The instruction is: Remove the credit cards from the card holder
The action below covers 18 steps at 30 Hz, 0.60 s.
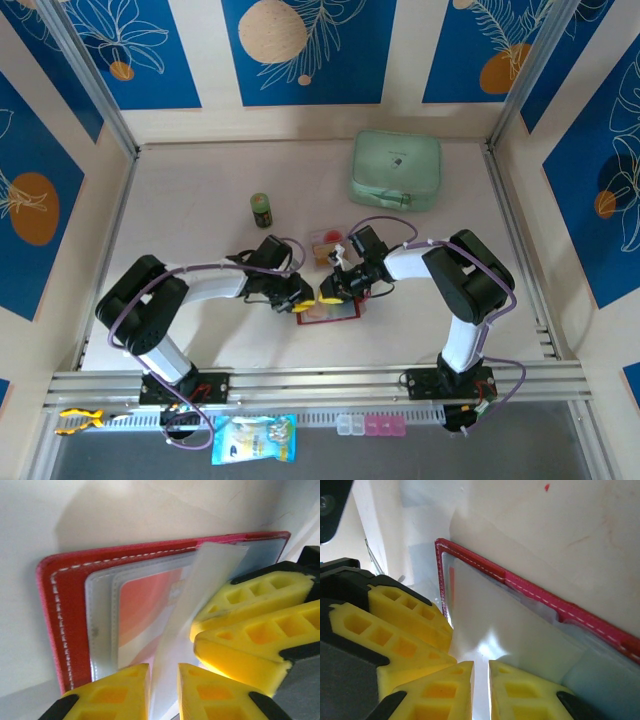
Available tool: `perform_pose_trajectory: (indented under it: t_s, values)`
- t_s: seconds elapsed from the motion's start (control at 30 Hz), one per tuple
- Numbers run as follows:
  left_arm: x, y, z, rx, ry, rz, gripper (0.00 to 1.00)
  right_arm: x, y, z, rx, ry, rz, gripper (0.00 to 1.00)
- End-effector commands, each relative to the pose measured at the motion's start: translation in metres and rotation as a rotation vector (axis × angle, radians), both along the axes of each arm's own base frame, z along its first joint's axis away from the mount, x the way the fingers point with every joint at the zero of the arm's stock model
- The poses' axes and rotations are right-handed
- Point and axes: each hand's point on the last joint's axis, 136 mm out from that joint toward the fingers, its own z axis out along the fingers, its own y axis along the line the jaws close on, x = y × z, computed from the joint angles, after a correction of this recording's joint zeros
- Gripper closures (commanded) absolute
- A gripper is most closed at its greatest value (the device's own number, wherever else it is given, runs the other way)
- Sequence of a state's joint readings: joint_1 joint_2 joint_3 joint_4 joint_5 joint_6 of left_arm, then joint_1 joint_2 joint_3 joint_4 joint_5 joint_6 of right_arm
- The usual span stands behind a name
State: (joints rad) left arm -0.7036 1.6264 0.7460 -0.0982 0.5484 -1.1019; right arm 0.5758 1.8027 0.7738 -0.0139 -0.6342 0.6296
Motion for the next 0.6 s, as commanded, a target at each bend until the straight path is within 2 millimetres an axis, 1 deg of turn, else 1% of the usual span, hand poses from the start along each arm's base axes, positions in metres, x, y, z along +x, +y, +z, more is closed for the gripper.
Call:
perform_pose_trajectory:
  t_s: [0.0, 0.13, 0.17, 0.3, 0.4, 0.57]
  values:
    - [0.007, -0.007, 0.011, -0.01, -0.023, 0.001, 0.79, -0.007, -0.001, 0.002, -0.001, 0.021, 0.011, 0.83]
    - [0.011, -0.01, 0.017, -0.02, -0.043, -0.009, 0.78, 0.0, 0.0, 0.023, 0.006, -0.03, 0.0, 0.76]
    - [0.012, -0.012, 0.019, -0.022, -0.047, -0.013, 0.78, 0.003, 0.0, 0.03, 0.009, -0.045, -0.007, 0.75]
    - [0.017, -0.019, 0.025, -0.041, -0.062, -0.032, 0.75, 0.01, -0.007, 0.047, -0.008, -0.082, -0.04, 0.74]
    - [0.022, -0.025, 0.031, -0.057, -0.076, -0.047, 0.74, 0.014, -0.02, 0.053, -0.052, -0.098, -0.086, 0.73]
    - [0.028, -0.035, 0.041, -0.092, -0.09, -0.068, 0.69, 0.02, -0.059, 0.054, -0.198, -0.119, -0.181, 0.7]
